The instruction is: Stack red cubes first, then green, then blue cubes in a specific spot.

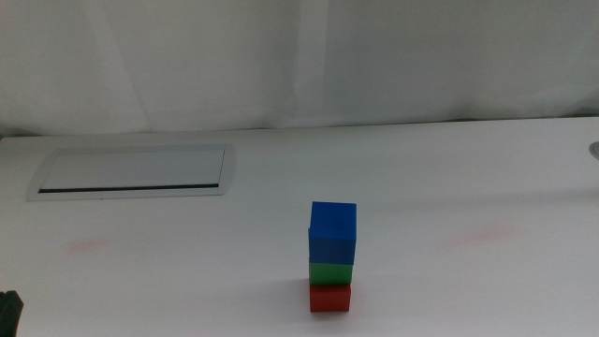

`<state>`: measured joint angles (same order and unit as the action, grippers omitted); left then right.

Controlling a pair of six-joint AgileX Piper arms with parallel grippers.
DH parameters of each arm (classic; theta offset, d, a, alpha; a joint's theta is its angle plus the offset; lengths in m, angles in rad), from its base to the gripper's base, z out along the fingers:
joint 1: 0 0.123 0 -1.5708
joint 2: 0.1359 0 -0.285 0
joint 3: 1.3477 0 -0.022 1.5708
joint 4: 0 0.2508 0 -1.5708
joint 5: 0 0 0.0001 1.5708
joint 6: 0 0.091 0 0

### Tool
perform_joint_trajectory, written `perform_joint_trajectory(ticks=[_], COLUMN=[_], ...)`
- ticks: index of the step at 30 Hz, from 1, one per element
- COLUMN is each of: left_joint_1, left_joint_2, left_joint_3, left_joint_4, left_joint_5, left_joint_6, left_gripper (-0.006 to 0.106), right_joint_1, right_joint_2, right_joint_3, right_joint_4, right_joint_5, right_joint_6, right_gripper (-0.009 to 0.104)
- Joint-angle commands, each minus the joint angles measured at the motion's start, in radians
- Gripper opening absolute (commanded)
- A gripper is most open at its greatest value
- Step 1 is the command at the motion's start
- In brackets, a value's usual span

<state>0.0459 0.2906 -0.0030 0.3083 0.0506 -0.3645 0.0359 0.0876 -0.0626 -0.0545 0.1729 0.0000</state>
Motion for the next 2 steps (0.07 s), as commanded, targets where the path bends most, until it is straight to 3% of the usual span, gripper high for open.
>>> perform_joint_trajectory(ticks=[1, 2], left_joint_1=[0.001, 0.001], left_joint_2=[0.003, 0.003], left_joint_3=[0.039, 0.039], left_joint_4=[-0.002, -0.002], left_joint_5=[-0.004, -0.004], left_joint_6=[-0.002, -0.002], left_gripper=[-0.003, -0.003], right_joint_1=[-0.006, -0.006], right_joint_2=[-0.005, -0.005], right_joint_3=[0.005, 0.005], right_joint_4=[-0.001, -0.001], right_joint_5=[-0.010, -0.010], right_joint_6=[0.000, 0.000], right_gripper=[-0.002, -0.002])
